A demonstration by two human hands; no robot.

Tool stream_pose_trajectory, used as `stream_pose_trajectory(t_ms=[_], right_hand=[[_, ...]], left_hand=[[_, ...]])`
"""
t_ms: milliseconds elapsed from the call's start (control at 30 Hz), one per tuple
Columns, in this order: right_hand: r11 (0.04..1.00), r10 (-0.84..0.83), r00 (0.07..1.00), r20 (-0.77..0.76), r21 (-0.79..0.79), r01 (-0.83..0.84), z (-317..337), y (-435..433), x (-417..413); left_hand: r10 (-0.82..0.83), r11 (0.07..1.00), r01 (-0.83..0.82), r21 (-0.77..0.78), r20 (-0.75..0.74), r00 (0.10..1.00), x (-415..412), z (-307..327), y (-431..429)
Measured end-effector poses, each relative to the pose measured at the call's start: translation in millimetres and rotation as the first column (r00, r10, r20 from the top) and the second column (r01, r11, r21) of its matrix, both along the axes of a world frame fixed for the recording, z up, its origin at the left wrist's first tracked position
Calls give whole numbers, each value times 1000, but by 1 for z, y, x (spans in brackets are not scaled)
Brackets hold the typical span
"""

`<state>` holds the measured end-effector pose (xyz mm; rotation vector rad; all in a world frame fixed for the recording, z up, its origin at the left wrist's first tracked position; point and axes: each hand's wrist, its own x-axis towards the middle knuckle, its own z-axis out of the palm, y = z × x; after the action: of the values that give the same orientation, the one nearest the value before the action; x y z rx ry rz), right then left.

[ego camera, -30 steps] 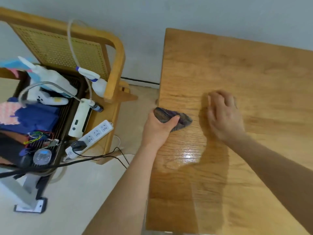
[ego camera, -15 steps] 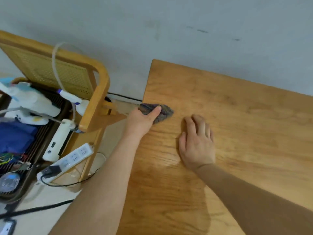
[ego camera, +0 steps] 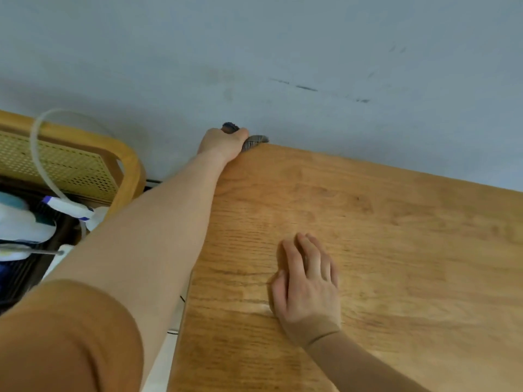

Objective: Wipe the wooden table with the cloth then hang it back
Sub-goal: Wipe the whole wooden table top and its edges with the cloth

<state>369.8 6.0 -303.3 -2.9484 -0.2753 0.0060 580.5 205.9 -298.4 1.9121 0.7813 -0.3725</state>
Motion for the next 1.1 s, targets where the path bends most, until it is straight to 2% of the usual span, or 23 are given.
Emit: stream_pose_trajectory(t_ms=[133,267,333,467,533,600,667,733,800,900,967,1033,1067,1100], right_hand=[[1000,3,1000,-8,14,-3,1,0,-5],[1000,-16,999,-34,15,17,1,0,-3],[999,-28,999,-46,24,29,2,0,-4],[999,-36,998,-60,28,37,3,1,-7],[999,-30,997,-69,35,33,4,0,-5],[999,-21,997,-73,46,25,4,0,-3],[999,-20,997,-70,44,23,4,-1,-4],[999,-24,997,-76,37,27,3,-1,-5],[998,-20,997,-75,52,24,3,-1,-3],[996,-3,998,-55,85,8,3,-3,-4],[992,-12,999,-39,123,16,2,-6,-5],[977,-36,999,-29,207,41,1,-9,-6],[964,-35,999,-23,262,40,1,-10,-8],[943,-29,1000,-7,331,30,0,-12,-9]], left_hand=[[-9,999,7,33,59,998,-18,-5,-1],[-75,957,35,288,127,989,-65,-8,-9],[-125,934,47,355,198,972,-93,-10,-15],[-288,830,163,533,159,944,-136,-9,-26],[-280,865,156,477,199,939,-143,-4,-24],[-147,953,51,299,308,940,-138,7,-19],[-21,988,-42,150,397,917,-125,22,-18],[3,998,-29,47,477,879,-114,37,-25],[-76,997,80,14,527,846,-113,49,-39],[-359,933,330,141,400,843,-138,50,-62],[-465,878,476,46,313,828,-157,51,-71],[-432,856,495,-146,323,842,-170,64,-73],[-340,885,421,-199,342,876,-176,71,-71],[-206,939,287,-189,360,910,-182,74,-69]])
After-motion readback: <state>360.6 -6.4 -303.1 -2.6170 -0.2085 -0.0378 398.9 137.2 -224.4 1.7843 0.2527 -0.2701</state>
